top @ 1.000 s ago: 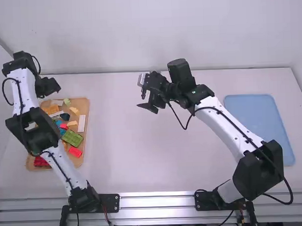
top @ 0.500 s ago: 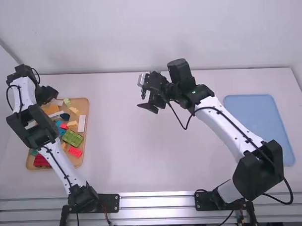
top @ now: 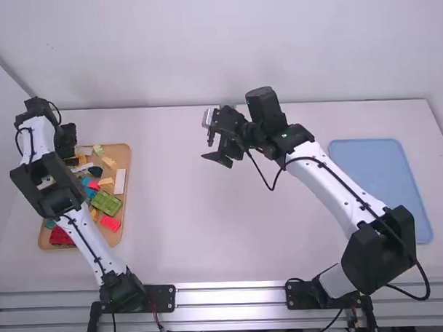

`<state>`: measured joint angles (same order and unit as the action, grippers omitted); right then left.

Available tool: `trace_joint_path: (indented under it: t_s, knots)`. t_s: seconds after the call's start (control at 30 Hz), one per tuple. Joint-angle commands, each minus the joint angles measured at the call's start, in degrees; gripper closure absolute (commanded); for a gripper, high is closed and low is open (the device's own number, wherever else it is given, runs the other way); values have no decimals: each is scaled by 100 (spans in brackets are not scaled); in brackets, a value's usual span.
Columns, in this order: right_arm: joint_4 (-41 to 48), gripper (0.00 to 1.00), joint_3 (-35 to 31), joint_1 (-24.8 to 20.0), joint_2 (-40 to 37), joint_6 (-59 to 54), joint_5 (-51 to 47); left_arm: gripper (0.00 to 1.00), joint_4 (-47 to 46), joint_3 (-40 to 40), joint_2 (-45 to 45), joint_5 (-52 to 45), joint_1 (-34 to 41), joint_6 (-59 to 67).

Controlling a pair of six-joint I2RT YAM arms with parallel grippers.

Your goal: Assemble lego blocks to make yellow taxi

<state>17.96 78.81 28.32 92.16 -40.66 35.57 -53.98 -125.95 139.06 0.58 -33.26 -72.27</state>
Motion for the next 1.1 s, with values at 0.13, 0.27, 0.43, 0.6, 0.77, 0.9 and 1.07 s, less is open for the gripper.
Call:
trace_joint_path:
  t_s: [0.13, 0.27, 0.43, 0.6, 0.77, 0.9, 1.07]
  knots:
    - [2, 1, 179, -17, 52, 9, 31, 0, 144, 229, 76, -168, -13, -706]
    - [31, 1, 179, -17, 52, -199, 35, 2, -37, 227, 76, 55, -11, -855]
    - [24, 1, 179, -17, 52, -208, 35, 4, -415, 229, 76, 339, -15, -1244]
    - [26, 2, 179, -17, 52, -205, 37, 2, -439, 229, 76, 459, -9, -1161]
    - [46, 1, 179, -17, 52, -205, 35, 3, -472, 260, 76, 566, -2, -1043]
    - [50, 1, 177, -20, 52, -201, 35, 8, -208, 404, 76, 597, -11, -1062]
    - [66, 1, 177, -20, 85, -122, 35, 4, -136, 509, 76, 603, 7, -1034]
